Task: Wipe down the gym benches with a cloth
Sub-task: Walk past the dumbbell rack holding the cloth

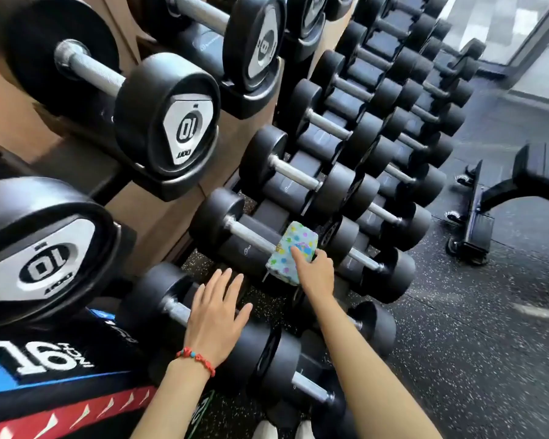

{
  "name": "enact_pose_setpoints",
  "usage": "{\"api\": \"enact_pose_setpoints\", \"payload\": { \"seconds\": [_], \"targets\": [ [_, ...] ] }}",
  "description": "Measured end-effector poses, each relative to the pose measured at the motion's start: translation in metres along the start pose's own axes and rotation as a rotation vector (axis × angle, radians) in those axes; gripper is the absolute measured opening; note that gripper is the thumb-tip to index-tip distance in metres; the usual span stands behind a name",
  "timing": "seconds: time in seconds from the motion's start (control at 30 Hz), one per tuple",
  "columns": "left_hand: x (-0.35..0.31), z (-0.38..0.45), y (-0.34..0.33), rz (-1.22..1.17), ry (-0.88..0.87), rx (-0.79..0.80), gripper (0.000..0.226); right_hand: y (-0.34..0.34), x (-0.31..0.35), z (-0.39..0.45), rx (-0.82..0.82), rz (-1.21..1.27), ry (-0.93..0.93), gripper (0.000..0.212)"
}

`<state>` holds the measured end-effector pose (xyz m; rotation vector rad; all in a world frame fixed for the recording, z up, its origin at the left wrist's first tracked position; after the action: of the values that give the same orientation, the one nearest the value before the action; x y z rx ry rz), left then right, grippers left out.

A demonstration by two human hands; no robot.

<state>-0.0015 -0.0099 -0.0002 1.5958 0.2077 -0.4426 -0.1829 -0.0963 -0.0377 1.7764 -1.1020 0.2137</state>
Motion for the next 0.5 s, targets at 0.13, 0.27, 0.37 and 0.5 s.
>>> {"api": "enact_pose_setpoints", "payload": {
  "seconds": [0.13, 0.27, 0.37, 0.5],
  "targets": [
    [0.007, -0.004, -0.006, 0.034, 0.027, 0.002, 0.065, -0.007, 0.002, 0.008, -0.033, 0.074, -0.123, 0.068],
    [0.009, -0.007, -0.011, 0.048, 0.036, 0.002, 0.056, -0.013, 0.000, 0.012, -0.083, 0.114, -0.112, 0.061],
    [0.008, -0.008, -0.014, 0.033, 0.043, 0.024, 0.056, -0.015, 0.000, 0.016, -0.094, 0.164, -0.100, 0.054],
    [0.002, -0.010, -0.014, 0.023, 0.052, 0.047, 0.056, -0.014, -0.003, 0.011, -0.093, 0.225, -0.083, 0.043]
  ]
}}
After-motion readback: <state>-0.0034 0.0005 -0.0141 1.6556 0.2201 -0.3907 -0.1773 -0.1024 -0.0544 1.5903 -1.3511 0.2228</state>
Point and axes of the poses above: each hand's wrist, its own z-axis towards the middle knuckle, its own y-axis out of the back of the hand, x = y × z, the point moved 1 cm from there along z, towards the middle knuckle, and after that the axes turned 14 degrees about -z, right-handed, at the moved point
